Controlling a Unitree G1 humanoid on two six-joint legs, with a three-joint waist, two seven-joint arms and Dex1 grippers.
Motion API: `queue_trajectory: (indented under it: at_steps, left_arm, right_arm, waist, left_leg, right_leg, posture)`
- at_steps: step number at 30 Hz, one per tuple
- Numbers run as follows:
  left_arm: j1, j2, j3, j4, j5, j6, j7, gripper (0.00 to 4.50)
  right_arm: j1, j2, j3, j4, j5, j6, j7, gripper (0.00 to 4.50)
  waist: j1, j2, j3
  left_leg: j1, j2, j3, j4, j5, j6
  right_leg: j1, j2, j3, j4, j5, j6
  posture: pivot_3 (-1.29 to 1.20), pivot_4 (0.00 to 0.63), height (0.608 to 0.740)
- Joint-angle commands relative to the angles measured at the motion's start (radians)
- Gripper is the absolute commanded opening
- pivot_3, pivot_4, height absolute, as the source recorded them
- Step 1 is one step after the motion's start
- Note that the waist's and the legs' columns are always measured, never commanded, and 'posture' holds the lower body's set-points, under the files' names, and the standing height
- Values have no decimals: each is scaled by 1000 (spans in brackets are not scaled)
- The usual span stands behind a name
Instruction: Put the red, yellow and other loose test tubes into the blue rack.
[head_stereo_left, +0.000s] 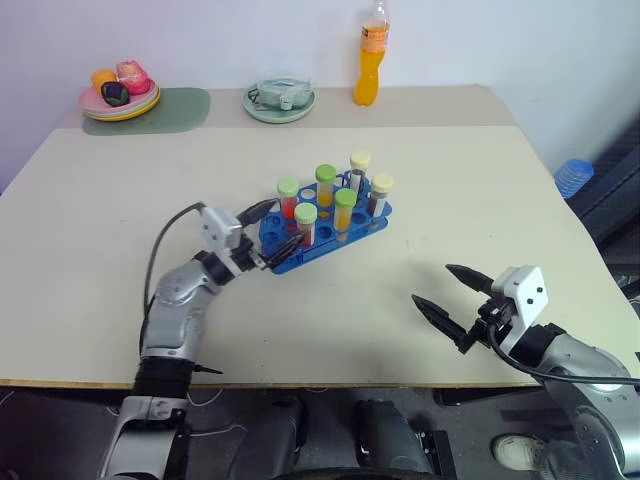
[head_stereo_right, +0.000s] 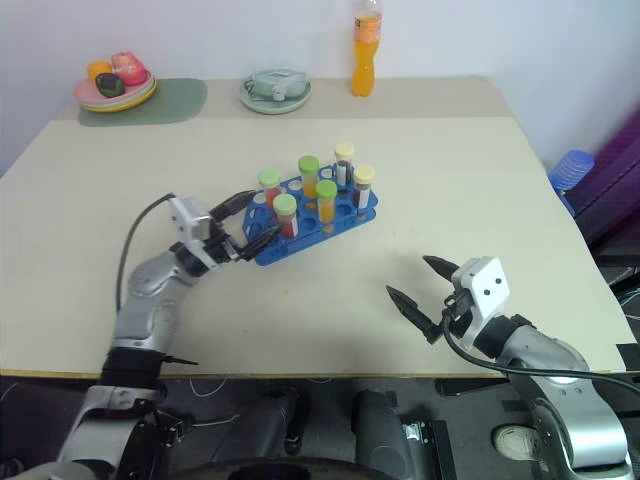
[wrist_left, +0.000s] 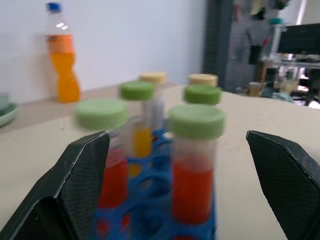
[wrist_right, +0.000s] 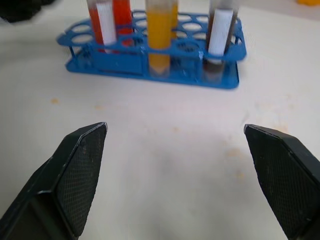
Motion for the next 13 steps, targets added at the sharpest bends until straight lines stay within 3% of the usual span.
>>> queue_trajectory:
  at_steps: [1,7,13]
  left_arm:
    - [64,106,86,-85,-73,84,-49,4463]
    - [230,285,186,-161,-134,211,-124,4463]
    - [324,377,228,-187,-157,255,-203,4463]
  right_arm:
    - [16,-12,-38,18,-11,-49,29,4500]
    - [44,-30,-85,53,-7,-85,74,4500]
    - [62,-33,-122,87,-7,-112,109,4500]
  waist:
    - [-2,1,0]
    - [3,1,-1]
    - [3,2,-1]
  left_leg:
    - [0,0,0,0,0,0]
    - [0,0,0,-1,0,0]
    - [0,0,0,-1,0,0]
  right_leg:
    - [0,0,0,0,0,0]
    - [0,0,0,0,0,-1]
    - [1,0,0,-1,-2,-3]
  posture:
    - [0,150,740]
    - [0,150,740]
    - [0,150,740]
